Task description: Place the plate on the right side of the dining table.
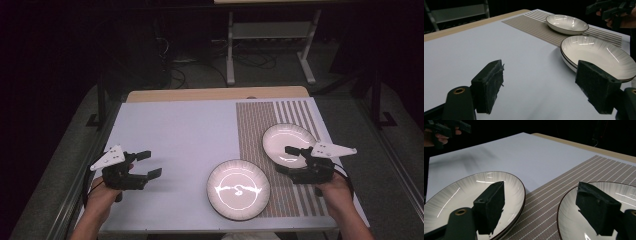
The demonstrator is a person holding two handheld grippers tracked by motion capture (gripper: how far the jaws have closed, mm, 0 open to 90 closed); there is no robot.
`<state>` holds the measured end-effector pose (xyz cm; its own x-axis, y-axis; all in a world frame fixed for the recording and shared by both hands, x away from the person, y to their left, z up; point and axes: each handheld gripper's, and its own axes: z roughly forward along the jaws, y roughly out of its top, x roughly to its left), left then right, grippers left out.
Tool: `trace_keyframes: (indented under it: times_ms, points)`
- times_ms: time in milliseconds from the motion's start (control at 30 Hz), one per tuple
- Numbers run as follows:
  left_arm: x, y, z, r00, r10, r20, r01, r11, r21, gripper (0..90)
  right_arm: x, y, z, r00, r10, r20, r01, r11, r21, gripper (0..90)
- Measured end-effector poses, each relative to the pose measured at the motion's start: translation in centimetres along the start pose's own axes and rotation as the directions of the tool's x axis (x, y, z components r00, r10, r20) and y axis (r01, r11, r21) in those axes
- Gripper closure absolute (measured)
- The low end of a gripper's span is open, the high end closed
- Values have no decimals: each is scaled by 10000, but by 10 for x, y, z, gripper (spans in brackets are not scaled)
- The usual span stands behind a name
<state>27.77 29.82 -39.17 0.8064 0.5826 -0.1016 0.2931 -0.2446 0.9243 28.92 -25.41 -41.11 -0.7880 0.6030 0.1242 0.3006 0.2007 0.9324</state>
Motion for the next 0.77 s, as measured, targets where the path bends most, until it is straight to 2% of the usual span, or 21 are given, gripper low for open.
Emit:
trace_keyframes:
  times_ms: [100,400,767]
  points:
    - [3,-2,-3,9999,-149,-67,149,9999,-17,210,-1,-1,-1,10000,64,38,-64,10000,-53,221]
    - [8,-9,-9,9997,-36,-253,35,10000,-8,199,-3,0,-4,9998,34,203,-27,9993,-364,221]
    - [11,-9,-9,9994,-276,-190,276,9996,-40,198,-4,0,-2,9997,141,184,-137,9996,-227,221]
